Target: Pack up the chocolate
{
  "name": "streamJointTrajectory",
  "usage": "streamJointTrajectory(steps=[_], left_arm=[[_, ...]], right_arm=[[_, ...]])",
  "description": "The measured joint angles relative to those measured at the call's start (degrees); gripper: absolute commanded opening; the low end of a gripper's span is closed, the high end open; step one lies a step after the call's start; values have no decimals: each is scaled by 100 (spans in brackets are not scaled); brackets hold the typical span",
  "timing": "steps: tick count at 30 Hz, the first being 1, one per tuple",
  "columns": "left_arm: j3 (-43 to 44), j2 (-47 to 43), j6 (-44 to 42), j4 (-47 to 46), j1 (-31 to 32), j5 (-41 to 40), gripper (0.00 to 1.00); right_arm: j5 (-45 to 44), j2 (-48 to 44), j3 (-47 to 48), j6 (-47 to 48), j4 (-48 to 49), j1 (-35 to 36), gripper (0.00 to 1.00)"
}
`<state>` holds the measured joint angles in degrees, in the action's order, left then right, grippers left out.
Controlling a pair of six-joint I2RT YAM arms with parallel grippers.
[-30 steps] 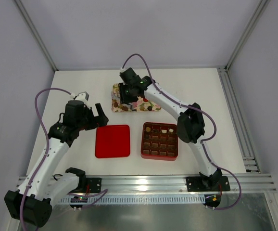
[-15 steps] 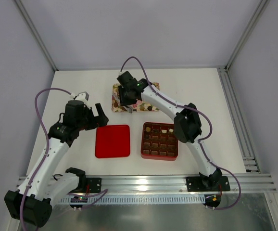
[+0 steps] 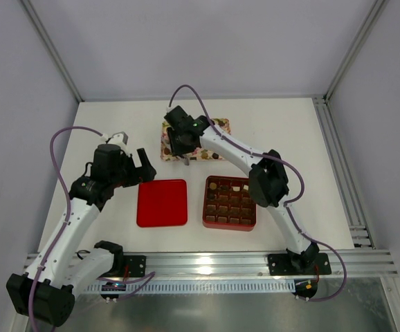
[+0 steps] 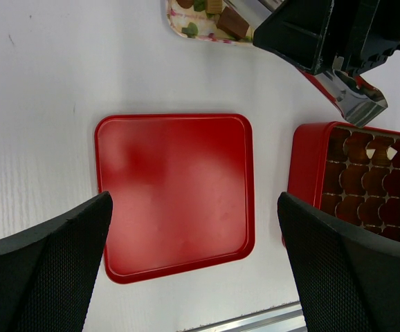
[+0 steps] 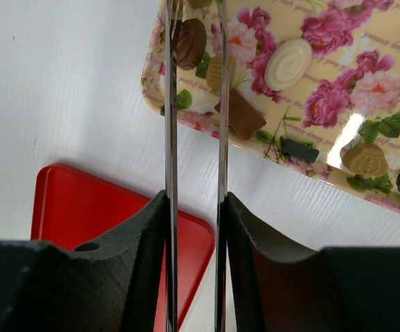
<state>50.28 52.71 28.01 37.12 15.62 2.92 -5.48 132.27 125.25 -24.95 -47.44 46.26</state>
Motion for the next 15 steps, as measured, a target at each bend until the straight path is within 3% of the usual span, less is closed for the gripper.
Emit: streamJointTrajectory(steps=[15], left_arm=[[0,0,0,0,0,-7,100]], right_arm=[[-245,-31,42,282,-11,-39,23]])
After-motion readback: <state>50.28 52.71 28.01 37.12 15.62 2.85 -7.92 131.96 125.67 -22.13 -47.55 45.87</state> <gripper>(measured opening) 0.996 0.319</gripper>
